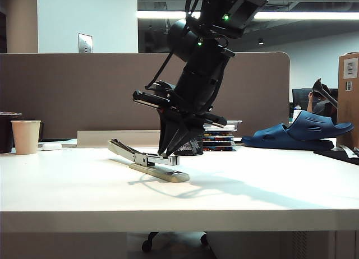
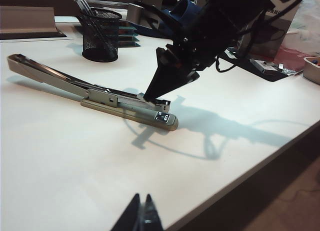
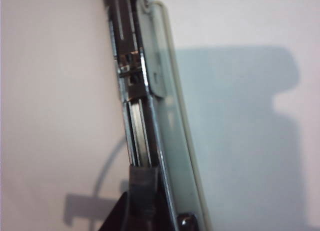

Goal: Pick up a set of staples and put them into the open stapler.

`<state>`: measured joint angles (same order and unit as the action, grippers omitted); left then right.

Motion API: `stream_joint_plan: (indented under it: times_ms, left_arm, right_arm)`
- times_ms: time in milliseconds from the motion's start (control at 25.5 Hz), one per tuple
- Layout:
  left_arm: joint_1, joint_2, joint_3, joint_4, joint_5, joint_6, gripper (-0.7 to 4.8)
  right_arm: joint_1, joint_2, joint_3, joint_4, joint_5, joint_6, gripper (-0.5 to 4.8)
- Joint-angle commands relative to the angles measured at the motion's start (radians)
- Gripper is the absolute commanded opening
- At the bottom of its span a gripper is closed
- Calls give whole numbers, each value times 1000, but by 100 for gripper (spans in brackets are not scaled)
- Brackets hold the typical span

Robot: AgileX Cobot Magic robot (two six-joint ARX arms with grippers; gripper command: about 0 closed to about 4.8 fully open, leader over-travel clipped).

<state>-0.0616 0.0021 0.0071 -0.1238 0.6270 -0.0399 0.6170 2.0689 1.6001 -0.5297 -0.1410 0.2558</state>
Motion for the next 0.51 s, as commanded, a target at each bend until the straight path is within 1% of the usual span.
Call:
stream_joint_plan:
  times_ms: [39,78,196,235,274,470,509]
  left_arm:
    - [1,0,2,6,2,1,-6]
    - [1,0,2,6,2,1,-6]
    - [1,0,2,6,2,1,-6]
    - [1,0,2,6,2,1,-6]
    - [1,0,2,6,2,1,-6]
    - [1,0,2,6,2,0,-6]
    - [1,0,2,6,2,-2,-6]
  right_arm:
    - [-6,-6,26,-23,16,-2,65]
    - [-6,-7,38,-23,16,-2,96]
    - [-6,-7,43,-20,8,-2,100]
    - [-6,-7,43,-21,5,-2,132]
    - [-5,-7,43,-22,5,-2,149]
    - [-6,-6,43,-22,13,-2,144]
    - [-6,-6,43,-17,34,-10,144]
